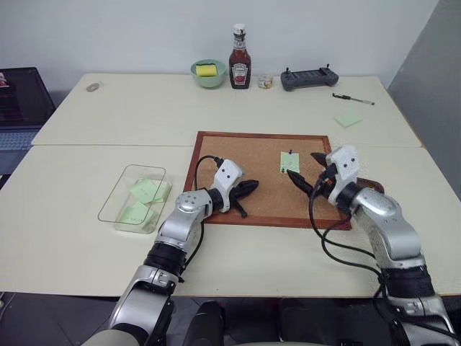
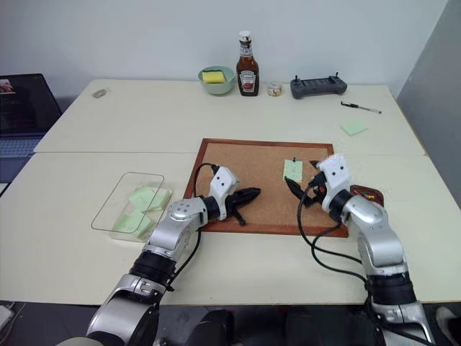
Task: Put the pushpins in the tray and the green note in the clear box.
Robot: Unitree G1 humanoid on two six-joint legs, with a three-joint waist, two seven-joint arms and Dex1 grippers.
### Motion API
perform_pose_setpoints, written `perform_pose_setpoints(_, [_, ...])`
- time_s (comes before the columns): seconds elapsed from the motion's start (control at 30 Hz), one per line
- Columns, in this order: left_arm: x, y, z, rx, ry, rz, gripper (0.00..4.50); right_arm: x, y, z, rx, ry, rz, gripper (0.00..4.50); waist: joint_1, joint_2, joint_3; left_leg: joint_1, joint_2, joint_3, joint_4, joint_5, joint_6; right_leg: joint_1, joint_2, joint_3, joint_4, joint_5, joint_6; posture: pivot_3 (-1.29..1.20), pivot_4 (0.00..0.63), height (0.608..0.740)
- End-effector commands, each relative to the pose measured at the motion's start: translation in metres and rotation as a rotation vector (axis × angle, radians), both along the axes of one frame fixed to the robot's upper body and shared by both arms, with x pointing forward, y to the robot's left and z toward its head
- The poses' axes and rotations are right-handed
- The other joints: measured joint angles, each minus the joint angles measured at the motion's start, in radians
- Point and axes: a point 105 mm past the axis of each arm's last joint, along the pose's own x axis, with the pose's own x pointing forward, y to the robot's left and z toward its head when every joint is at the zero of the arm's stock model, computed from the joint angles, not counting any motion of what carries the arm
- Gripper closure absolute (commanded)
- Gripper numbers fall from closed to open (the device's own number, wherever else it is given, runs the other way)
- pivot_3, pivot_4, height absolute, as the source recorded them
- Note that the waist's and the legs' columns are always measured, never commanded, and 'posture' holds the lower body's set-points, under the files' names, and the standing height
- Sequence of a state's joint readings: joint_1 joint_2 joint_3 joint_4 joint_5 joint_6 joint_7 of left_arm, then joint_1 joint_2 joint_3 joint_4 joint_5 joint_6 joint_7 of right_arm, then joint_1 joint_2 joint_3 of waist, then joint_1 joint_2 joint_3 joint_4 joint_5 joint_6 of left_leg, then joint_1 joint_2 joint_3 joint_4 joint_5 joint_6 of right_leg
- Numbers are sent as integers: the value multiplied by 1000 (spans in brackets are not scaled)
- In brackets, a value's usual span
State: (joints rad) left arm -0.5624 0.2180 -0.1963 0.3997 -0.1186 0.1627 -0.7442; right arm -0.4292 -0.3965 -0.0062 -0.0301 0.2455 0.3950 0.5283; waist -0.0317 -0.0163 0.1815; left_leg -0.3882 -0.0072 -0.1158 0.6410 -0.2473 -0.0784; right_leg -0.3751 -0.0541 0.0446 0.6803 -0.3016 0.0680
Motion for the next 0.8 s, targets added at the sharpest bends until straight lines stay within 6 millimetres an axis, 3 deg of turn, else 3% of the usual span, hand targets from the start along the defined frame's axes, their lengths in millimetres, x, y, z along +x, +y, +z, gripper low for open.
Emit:
perform_pose_setpoints(0.03, [-7,-8,-19,34,64,-27,4486,25,3,3,-13,12,-36,0,1,0,0,2,0,0,0,0,0,2,0,0,0,0,0,0,150,740])
perform_pose_setpoints(0.4, [-12,-12,-21,34,74,-40,4486,83,14,-6,-18,69,-116,0,0,2,-1,4,0,0,-1,0,0,2,-1,0,0,0,0,0,150,740])
perform_pose_setpoints(0.8, [-13,-10,-20,34,70,-25,4500,98,5,-16,-30,122,-205,2169,-2,2,-1,4,-1,0,-2,0,0,2,-1,1,0,0,0,0,150,740])
